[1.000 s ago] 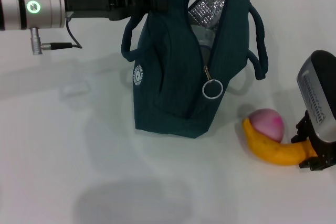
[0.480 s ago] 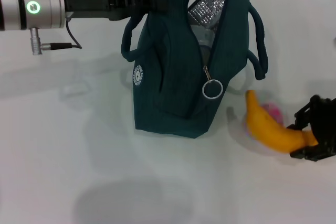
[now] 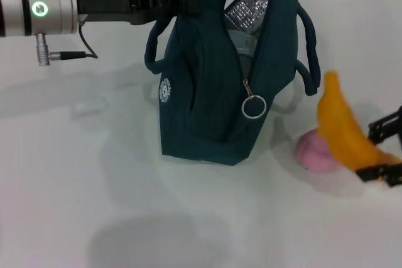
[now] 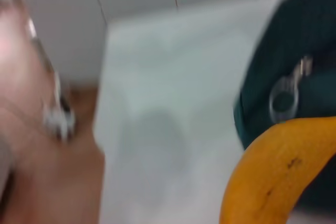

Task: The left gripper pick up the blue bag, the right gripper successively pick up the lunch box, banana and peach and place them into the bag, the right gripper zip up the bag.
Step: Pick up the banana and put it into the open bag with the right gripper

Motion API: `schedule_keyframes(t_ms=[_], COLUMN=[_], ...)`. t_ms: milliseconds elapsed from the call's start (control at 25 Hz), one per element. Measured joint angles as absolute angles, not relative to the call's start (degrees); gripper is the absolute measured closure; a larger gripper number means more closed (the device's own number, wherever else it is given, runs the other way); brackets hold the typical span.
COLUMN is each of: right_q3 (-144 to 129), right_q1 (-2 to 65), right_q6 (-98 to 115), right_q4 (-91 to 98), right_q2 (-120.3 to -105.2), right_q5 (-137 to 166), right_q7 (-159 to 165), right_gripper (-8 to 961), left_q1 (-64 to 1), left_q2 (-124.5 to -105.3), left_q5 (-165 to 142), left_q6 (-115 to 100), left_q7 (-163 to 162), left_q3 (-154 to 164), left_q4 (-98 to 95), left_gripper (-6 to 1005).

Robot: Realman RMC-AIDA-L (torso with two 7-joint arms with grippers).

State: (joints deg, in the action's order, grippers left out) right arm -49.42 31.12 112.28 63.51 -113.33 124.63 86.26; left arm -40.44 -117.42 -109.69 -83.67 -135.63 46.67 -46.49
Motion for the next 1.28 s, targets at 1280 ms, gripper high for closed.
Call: schedule_keyframes(t_ms=[1280], right_q3=[-46.27], right_q1=[38.96], right_q6=[111.93], right_q4=[6.33], right_q2=[-116.28], right_q5=[70.83], right_q7=[34.80], right_gripper=[505], left_q1=[-39.48], left_q2=[-117.15], left_q5=[-108.31], left_q6=[-83.76], left_q7=[-135.61], left_q3=[46.67], left_q4=[-46.40], left_gripper=[953])
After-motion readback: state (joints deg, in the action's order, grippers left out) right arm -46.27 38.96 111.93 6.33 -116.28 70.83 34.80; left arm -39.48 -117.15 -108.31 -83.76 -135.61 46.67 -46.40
